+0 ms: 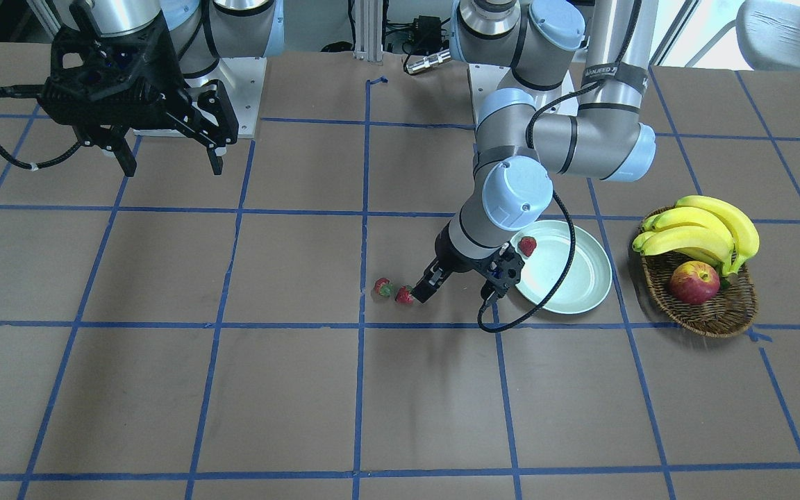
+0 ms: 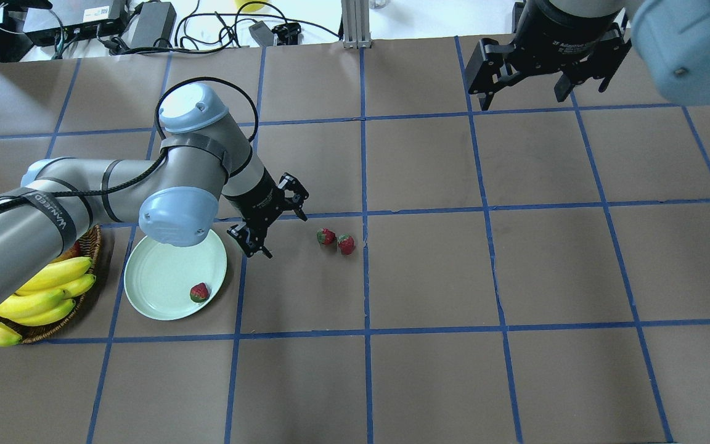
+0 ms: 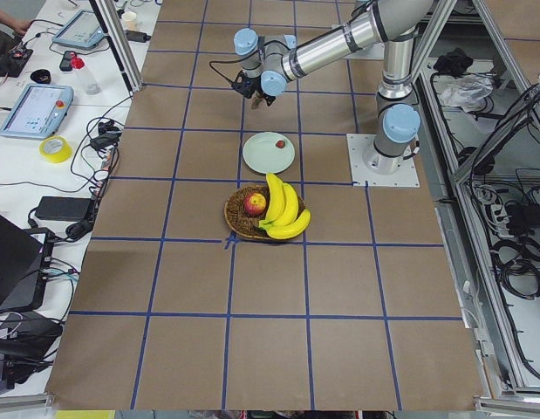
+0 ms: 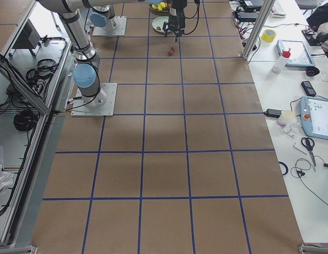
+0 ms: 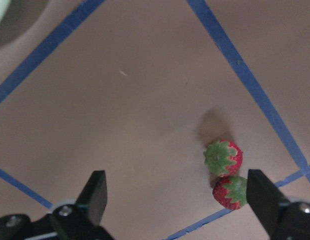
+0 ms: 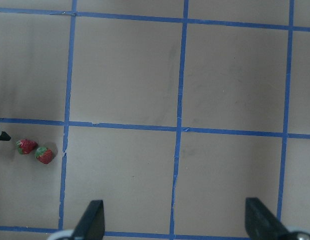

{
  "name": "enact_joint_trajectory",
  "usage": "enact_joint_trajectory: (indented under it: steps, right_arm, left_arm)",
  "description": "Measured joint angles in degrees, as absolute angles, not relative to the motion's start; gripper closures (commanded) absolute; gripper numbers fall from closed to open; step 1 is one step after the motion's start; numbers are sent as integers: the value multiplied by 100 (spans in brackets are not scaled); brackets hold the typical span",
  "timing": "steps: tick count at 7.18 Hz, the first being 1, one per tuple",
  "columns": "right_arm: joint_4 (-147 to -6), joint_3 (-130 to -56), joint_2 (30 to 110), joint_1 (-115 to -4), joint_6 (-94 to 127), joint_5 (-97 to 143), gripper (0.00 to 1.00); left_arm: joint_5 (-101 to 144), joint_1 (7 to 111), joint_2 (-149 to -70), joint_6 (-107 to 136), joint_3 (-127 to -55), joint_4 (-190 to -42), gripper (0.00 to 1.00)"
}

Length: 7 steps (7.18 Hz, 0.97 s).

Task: Collect all strawberries into plate
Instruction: 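Move the left gripper back to the remaining two strawberries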

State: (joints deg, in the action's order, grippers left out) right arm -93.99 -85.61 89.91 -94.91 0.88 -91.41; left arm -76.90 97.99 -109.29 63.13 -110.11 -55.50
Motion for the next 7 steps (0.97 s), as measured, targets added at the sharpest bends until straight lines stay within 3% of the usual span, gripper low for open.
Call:
enact_joint_trajectory:
  steps: [2, 6, 7]
  right_arm:
    - [-9393, -8561, 8997, -9485, 86, -9140, 0]
    - [-9387, -8560, 9000, -9491, 71, -9133, 0]
    - [-9387, -8561, 9000, -9492, 71, -9132, 0]
  left_arm:
    - [-7693, 9891, -11155, 6610, -11000, -5178, 2]
    - [-7572, 9919, -11436, 6764, -10995, -4921, 14]
    - [-7467, 9921, -11464, 6765, -10995, -4921, 21]
